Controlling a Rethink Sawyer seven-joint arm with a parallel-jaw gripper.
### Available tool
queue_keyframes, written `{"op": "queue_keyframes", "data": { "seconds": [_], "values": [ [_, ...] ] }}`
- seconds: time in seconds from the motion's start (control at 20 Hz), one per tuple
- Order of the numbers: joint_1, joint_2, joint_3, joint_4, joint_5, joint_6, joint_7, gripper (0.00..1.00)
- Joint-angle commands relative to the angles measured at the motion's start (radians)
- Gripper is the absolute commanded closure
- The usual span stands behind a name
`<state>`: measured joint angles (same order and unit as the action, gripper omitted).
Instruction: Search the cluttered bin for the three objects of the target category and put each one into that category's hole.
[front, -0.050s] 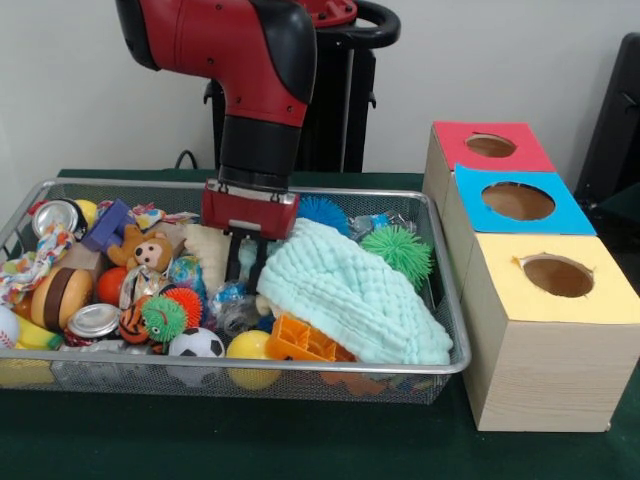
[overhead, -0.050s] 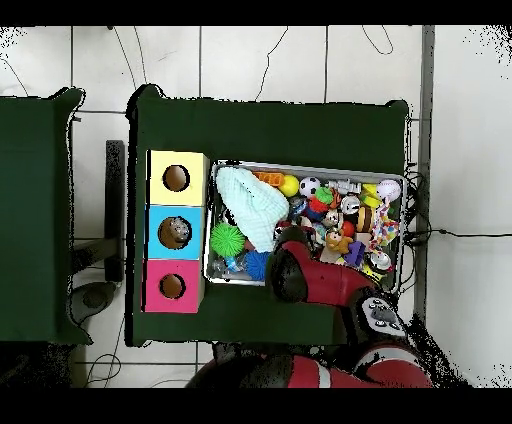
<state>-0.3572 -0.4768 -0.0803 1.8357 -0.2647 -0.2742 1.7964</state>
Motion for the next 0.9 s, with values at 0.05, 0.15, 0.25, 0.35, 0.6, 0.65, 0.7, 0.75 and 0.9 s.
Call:
{"op": "queue_keyframes", "data": {
  "seconds": [0.05,0.15,0.25,0.35,0.6,0.65,0.7,0.75,0.9],
  "values": [
    [0.018,-0.224,0.04,0.149,0.024,0.032,0.217,1.0],
    [0.015,-0.27,0.045,0.174,0.028,0.06,0.211,1.0],
    [0.008,-0.305,0.053,0.196,0.028,0.075,0.211,1.0],
    [0.001,-0.338,0.063,0.219,0.027,0.083,0.213,1.0],
    [-0.015,-0.406,0.093,0.279,0.023,0.095,0.222,1.0],
    [-0.018,-0.42,0.102,0.293,0.021,0.096,0.225,1.0],
    [-0.021,-0.433,0.11,0.306,0.02,0.105,0.225,1.0],
    [-0.031,-0.445,0.129,0.321,0.014,0.115,0.223,1.0],
    [-0.096,-0.448,0.235,0.369,0.005,0.183,0.212,1.0]
  ]
}}
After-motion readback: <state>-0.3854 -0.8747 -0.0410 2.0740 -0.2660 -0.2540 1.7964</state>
